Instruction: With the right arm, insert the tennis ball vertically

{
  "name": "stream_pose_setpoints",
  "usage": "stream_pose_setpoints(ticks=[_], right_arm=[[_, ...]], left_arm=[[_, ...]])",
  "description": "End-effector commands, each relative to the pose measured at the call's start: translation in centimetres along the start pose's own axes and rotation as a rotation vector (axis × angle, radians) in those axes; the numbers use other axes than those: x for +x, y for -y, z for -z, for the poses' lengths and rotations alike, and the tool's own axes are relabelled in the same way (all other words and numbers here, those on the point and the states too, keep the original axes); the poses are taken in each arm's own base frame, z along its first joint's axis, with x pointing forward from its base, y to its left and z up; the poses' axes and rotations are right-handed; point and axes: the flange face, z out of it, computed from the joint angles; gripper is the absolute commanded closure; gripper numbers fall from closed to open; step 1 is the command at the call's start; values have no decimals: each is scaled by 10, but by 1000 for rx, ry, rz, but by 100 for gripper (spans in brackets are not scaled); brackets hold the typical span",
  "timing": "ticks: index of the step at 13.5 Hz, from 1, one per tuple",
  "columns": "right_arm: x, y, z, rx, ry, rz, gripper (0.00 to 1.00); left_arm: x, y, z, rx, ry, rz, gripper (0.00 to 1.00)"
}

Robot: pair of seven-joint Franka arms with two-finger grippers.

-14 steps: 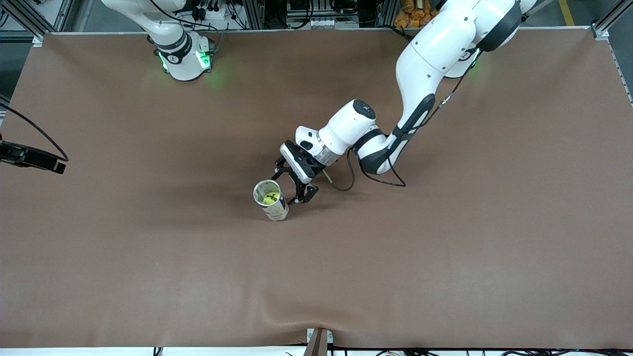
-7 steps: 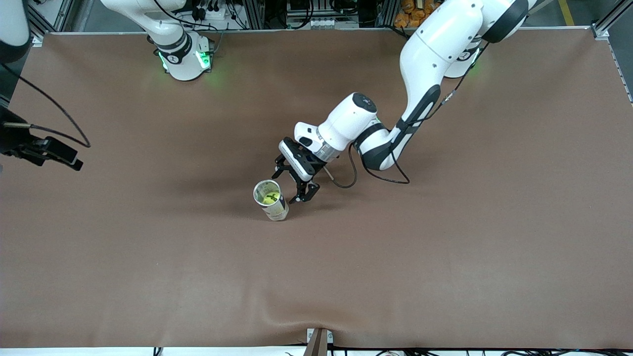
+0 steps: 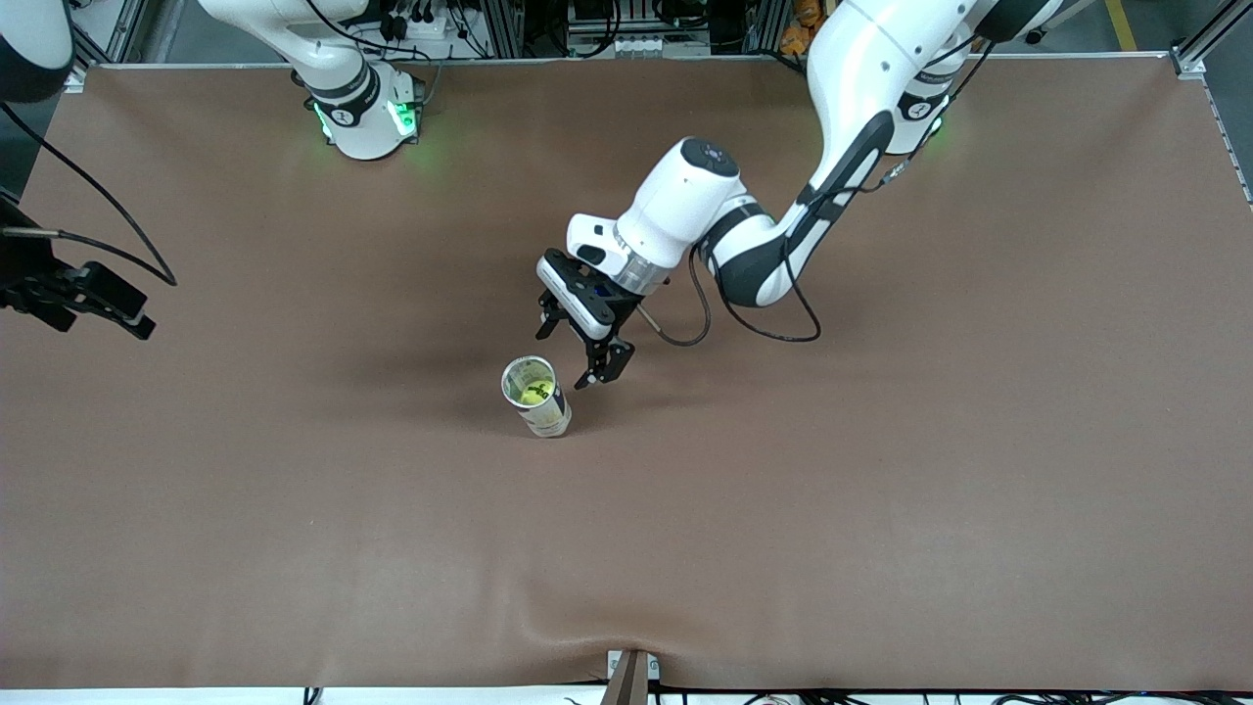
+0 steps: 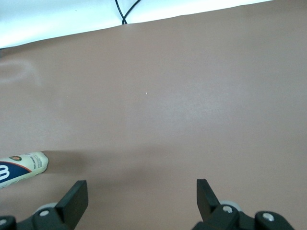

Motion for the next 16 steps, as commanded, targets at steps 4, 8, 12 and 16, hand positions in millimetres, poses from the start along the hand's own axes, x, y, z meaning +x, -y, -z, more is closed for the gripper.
stream_pose_setpoints(ticks=[4,8,12,16], right_arm=[[-6,-17,17,-22,63,-28,0],[-19,-38,19,-30,140,-55,0],[-33,-36,30,-24,179,-49,0],[-39,-19,45,-30,159,-11,0]], left_arm=[[21,7,49,65,66,70,0],[42,11,89,102,135,131,0],[53,52,130,136,216,273,0],[64,122,192,195,283,427,0]])
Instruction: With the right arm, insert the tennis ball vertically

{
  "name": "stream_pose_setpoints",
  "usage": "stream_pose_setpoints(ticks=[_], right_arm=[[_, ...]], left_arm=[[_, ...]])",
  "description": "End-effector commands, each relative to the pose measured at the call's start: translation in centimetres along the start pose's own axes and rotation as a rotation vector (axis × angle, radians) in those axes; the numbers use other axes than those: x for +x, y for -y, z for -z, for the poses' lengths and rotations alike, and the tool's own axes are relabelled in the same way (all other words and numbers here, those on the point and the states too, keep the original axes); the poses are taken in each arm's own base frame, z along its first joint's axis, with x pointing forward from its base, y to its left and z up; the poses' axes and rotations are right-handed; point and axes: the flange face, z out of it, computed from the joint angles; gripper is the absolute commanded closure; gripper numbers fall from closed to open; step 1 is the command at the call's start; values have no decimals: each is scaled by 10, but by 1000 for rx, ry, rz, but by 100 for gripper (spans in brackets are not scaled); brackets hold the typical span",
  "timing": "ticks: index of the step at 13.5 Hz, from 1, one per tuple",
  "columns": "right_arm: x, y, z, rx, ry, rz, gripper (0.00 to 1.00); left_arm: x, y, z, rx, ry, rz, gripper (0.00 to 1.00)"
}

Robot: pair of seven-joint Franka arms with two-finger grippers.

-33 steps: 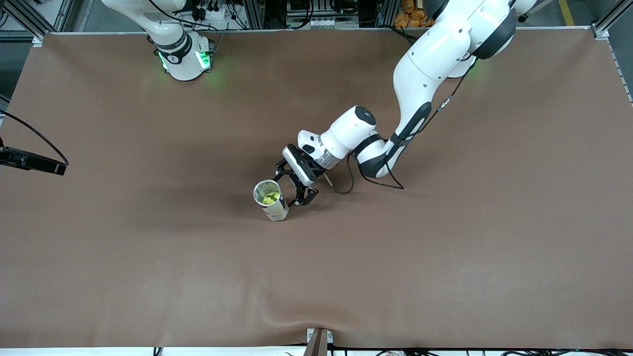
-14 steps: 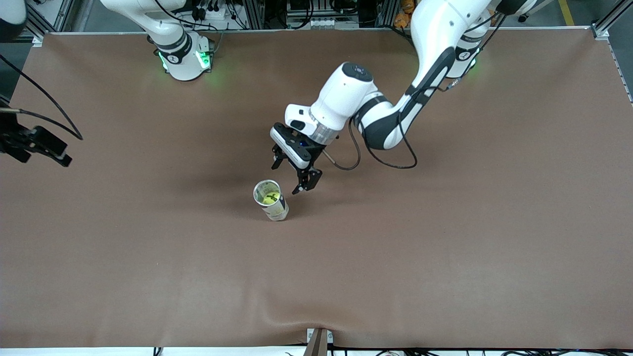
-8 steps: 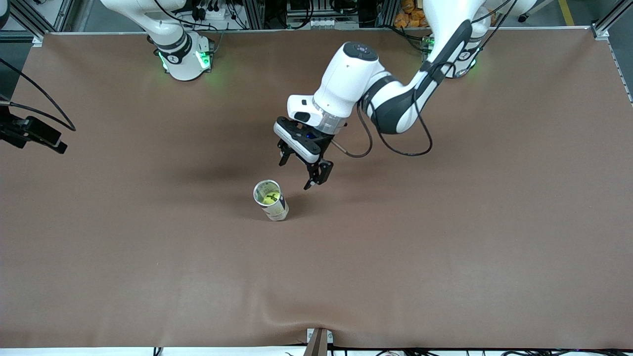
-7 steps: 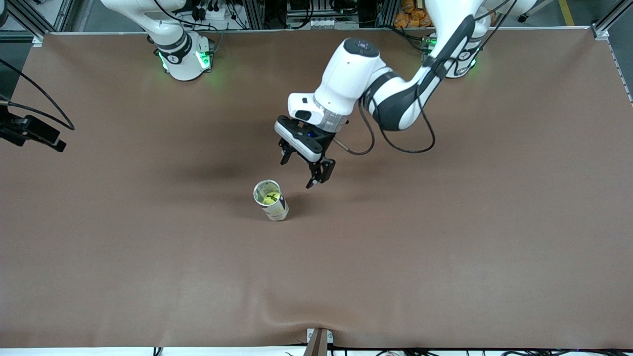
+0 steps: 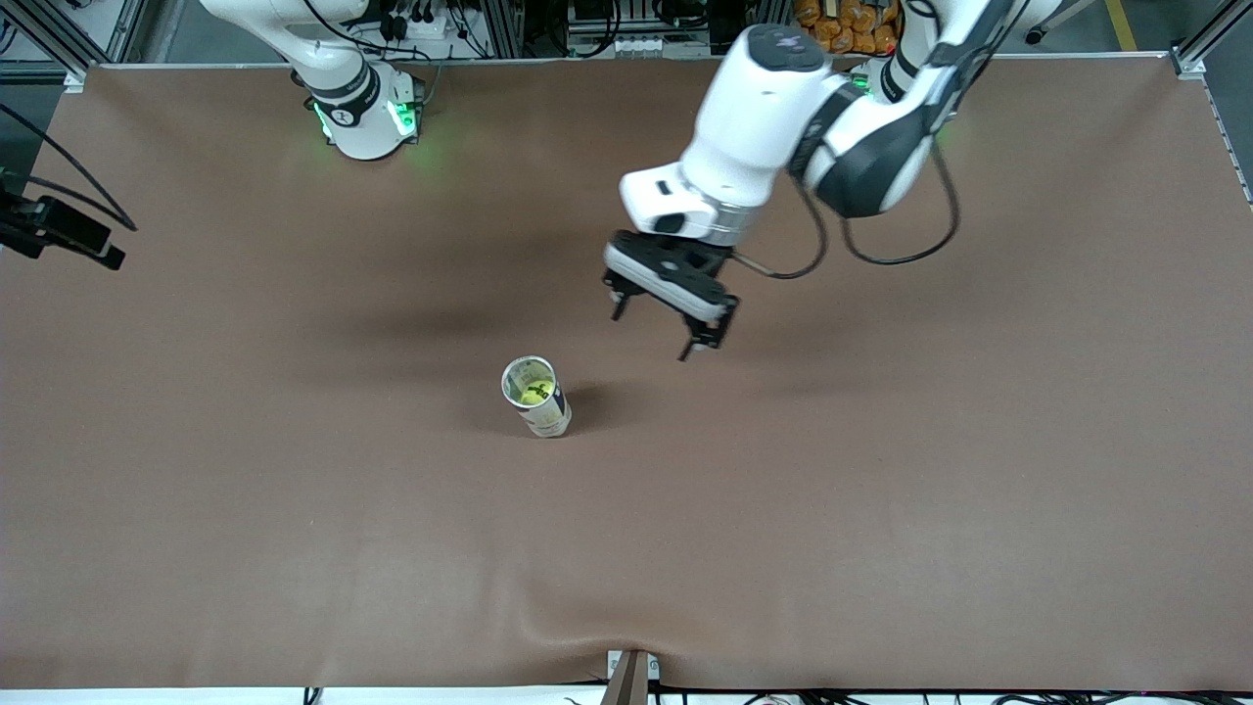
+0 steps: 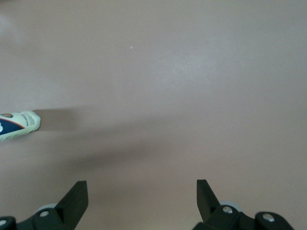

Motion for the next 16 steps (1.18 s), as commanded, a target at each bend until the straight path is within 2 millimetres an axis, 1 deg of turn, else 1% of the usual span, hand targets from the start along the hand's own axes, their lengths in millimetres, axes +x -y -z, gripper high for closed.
stream_pose_setpoints(ticks=[1,2,4,6,8,11,13,14,15,16], right_arm=[[-12,0,14,-12,-13,13,0],[-16,0,16,-13,0,14,0],[-22,-5,18,-9,26,3,0],[-22,-8,17,-5,32,-3,0],[-22,-13,17,1,32,-15,0],[-19,-21,17,6,27,-30,0],[-19,-21,17,12,28,-31,0],[-20,-19,17,12,28,-28,0],[-20,-16,17,11,31,-23,0],[-20,-17,17,11,33,-25,0]], left_arm=[[13,47,49,55,58,87,0],[17,71,62,84,88,122,0],[18,107,82,95,144,202,0],[13,147,101,90,182,292,0],[5,183,122,125,219,350,0],[-18,215,154,176,324,417,0],[-28,224,168,196,373,439,0],[-33,229,171,201,393,449,0],[-35,232,180,209,404,459,0],[-36,241,188,214,415,476,0]])
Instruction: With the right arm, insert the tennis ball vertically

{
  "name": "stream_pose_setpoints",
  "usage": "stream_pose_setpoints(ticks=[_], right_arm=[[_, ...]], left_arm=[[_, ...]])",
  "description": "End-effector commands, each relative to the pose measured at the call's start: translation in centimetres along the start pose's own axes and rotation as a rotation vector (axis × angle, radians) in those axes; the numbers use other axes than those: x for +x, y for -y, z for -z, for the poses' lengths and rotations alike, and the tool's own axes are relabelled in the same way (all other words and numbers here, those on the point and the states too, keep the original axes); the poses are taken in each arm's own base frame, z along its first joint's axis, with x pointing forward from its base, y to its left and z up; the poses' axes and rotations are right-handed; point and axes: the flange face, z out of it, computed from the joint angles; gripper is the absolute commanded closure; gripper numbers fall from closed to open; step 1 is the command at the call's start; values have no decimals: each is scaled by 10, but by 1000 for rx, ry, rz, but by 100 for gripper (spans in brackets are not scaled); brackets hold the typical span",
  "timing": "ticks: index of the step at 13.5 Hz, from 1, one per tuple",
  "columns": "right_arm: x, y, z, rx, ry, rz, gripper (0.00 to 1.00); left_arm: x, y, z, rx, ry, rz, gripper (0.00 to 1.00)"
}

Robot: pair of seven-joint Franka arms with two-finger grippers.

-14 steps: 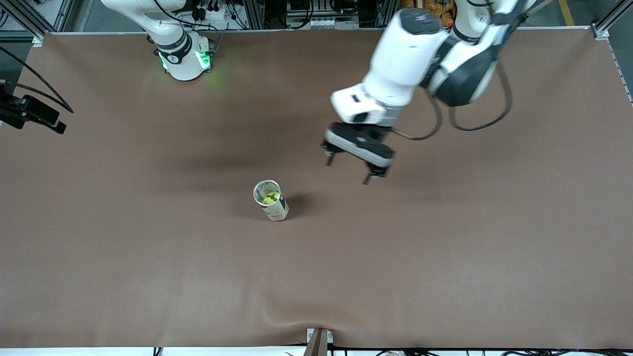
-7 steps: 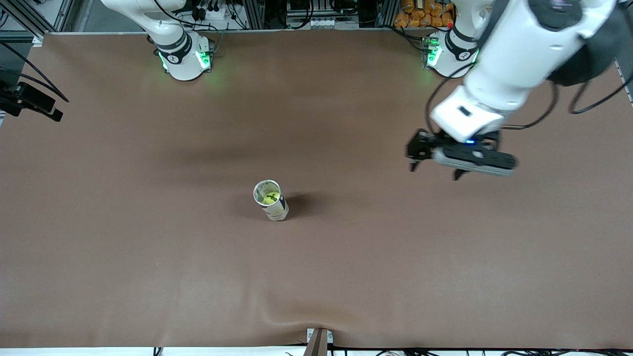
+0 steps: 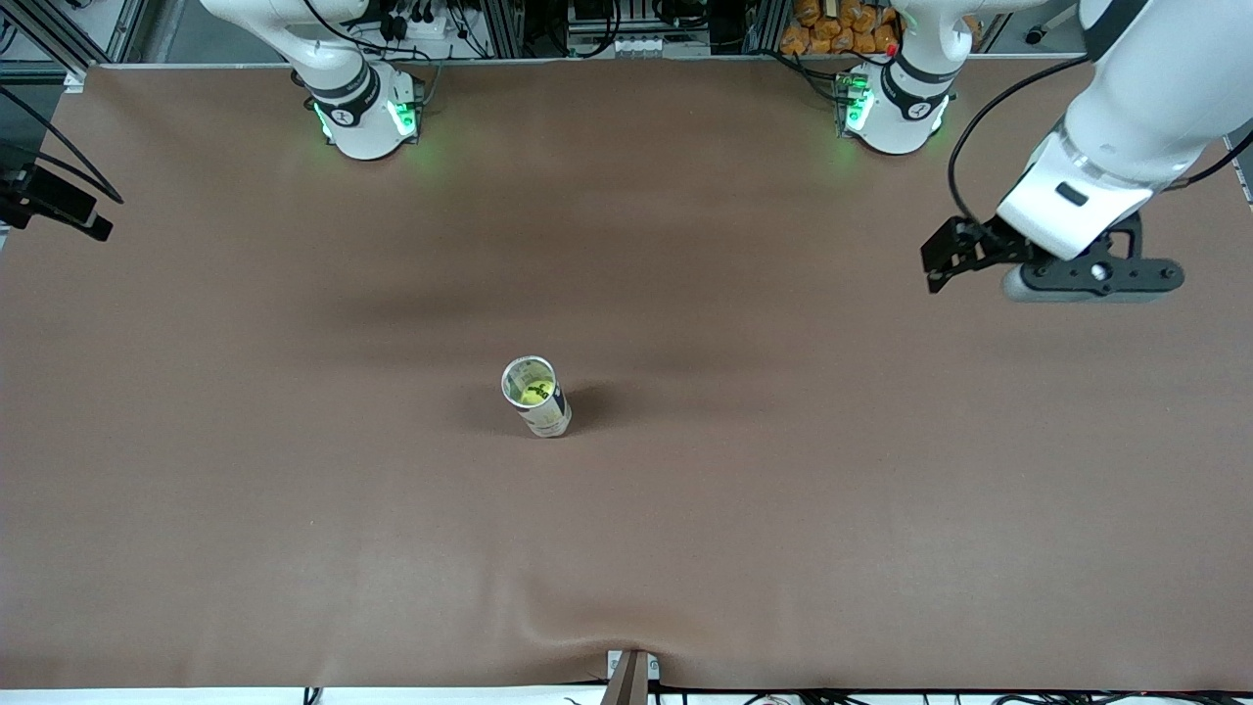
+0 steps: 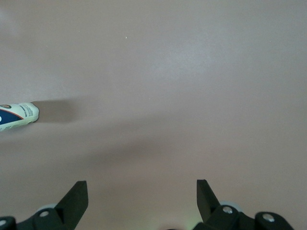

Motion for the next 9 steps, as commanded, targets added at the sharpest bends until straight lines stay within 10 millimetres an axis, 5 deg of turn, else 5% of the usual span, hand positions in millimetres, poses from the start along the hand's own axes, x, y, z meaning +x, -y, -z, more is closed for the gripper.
stream_pose_setpoints(ticks=[1,9], right_arm=[[-4,-2,4,11,0,-1,0],[-3,1,6,25,-4,2,0]], left_arm=[[-5,25,21,-3,22,44,0],[-1,73,35,4,26,69,0]])
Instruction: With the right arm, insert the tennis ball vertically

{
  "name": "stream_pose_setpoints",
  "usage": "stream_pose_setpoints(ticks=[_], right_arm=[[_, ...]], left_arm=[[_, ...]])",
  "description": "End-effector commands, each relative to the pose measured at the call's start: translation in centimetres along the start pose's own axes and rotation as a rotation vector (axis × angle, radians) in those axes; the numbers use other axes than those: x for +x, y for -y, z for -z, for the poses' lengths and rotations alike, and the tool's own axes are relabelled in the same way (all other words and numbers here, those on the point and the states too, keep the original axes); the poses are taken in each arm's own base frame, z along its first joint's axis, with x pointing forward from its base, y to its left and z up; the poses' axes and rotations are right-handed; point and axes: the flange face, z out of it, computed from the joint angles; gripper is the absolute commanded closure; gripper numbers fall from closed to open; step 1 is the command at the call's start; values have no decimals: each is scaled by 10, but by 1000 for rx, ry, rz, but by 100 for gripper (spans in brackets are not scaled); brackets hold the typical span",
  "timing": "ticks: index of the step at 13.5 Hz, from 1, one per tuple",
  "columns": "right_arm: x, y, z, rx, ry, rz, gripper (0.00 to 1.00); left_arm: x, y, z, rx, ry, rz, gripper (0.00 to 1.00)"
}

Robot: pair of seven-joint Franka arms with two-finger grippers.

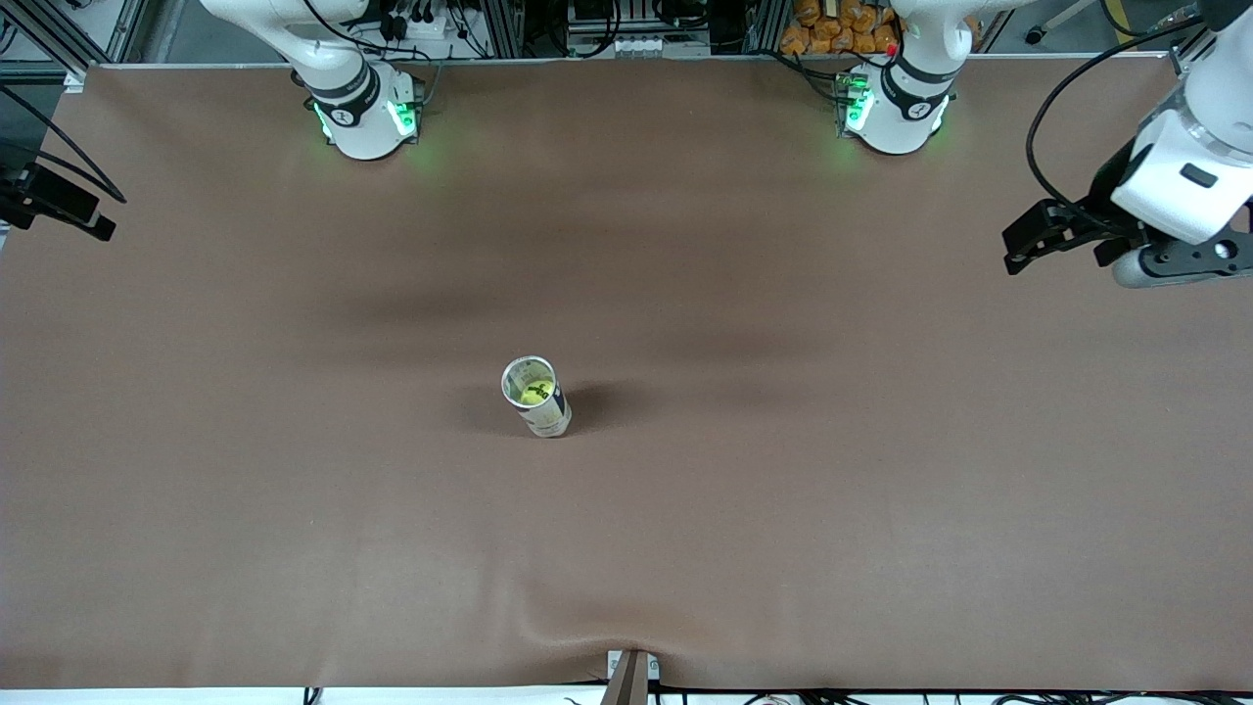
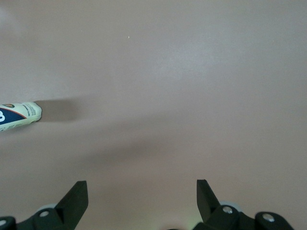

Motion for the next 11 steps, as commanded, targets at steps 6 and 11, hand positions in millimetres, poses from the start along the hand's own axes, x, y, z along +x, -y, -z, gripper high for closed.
stream_pose_setpoints(ticks=[6,11], right_arm=[[-2,-1,7,14,-11,1,0],[-2,0,9,16,-15,3,0]], left_arm=[[-21,38,26,-3,32,-31,0],[-30,42,16,4,57,-57,0]])
